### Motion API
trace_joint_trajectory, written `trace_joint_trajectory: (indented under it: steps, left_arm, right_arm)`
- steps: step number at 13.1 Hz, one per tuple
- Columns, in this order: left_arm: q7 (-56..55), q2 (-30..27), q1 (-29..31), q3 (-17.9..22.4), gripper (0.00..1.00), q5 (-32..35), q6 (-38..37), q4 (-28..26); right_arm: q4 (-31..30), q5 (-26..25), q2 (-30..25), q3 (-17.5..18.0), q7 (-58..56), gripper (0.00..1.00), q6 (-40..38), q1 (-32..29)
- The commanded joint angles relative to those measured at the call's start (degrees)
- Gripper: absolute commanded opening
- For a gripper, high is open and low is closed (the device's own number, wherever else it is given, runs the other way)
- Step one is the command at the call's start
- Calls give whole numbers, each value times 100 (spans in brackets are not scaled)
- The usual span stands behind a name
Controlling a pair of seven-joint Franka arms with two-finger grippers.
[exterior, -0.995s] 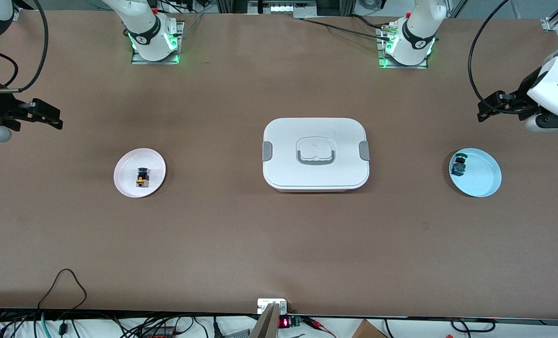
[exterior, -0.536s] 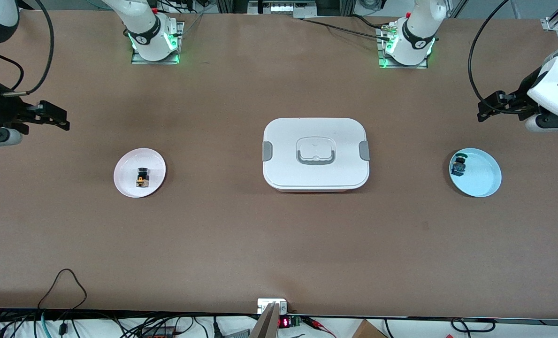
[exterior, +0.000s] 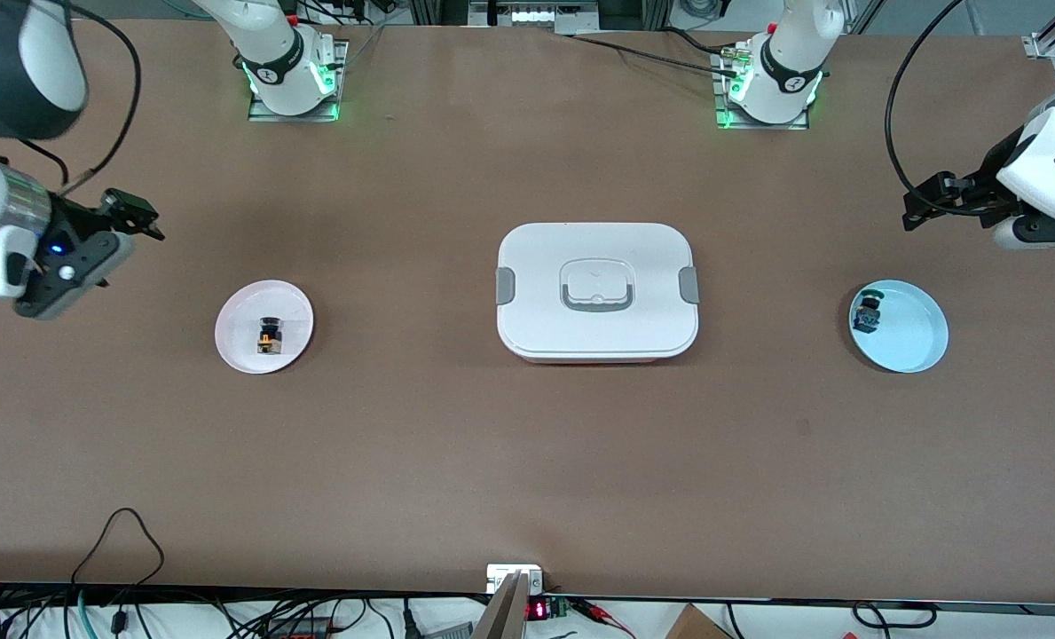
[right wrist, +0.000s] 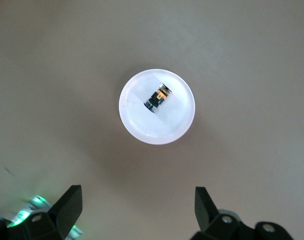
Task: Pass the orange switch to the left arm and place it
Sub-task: 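Lower the right gripper over the orange switch on the white plate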
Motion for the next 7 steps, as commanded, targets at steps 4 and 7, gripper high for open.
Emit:
trace_joint_trajectory:
  steps: [4, 7]
  left_arm:
    - [18, 73, 33, -17, 100, 30, -107, 170]
    - [18, 73, 33, -17, 100, 30, -107, 170]
  right_arm:
    - [-2208, -52, -32, -1, -2020, 100, 2709, 108]
    - [-2563, -43, 424, -1, -2697, 100, 3671, 108]
